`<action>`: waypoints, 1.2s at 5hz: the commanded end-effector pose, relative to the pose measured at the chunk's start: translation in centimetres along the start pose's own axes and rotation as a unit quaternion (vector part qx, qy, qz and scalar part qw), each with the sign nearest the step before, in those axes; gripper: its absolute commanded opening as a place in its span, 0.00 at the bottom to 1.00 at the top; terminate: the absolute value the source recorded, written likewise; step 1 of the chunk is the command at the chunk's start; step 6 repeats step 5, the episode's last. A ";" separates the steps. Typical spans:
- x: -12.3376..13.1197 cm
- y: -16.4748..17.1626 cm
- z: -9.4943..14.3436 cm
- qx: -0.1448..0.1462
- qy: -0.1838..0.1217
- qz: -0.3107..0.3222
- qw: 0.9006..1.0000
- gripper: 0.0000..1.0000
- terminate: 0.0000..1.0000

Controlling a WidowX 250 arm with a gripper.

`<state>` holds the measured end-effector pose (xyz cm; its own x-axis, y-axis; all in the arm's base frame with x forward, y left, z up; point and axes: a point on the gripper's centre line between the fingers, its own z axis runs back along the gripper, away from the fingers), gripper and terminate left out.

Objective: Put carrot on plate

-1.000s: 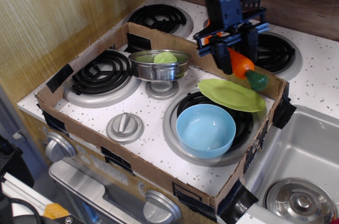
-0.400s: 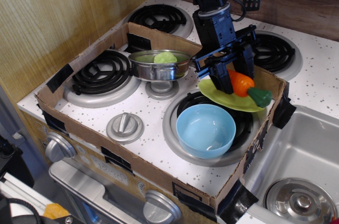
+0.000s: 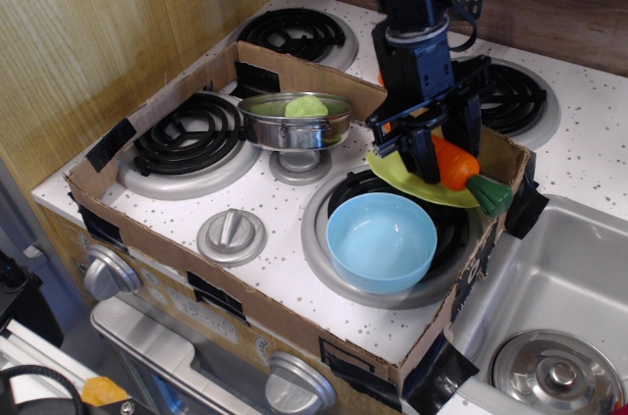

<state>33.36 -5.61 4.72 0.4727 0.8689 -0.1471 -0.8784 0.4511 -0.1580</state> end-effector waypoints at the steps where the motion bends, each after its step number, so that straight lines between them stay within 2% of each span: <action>1: -1.4 -1.3 3.0 0.004 -0.110 -0.028 0.994 1.00 0.00; 2: -1.4 -1.5 4.5 0.026 -0.137 -0.037 0.989 1.00 0.00; 3: -1.6 -1.5 7.0 0.064 -0.166 -0.045 0.983 1.00 0.00; 4: -1.6 -1.3 8.5 0.082 -0.173 -0.051 0.980 1.00 0.00; 5: -1.3 -0.8 9.2 0.067 -0.161 -0.074 0.982 1.00 1.00; 6: -1.3 -0.8 9.2 0.067 -0.161 -0.074 0.982 1.00 1.00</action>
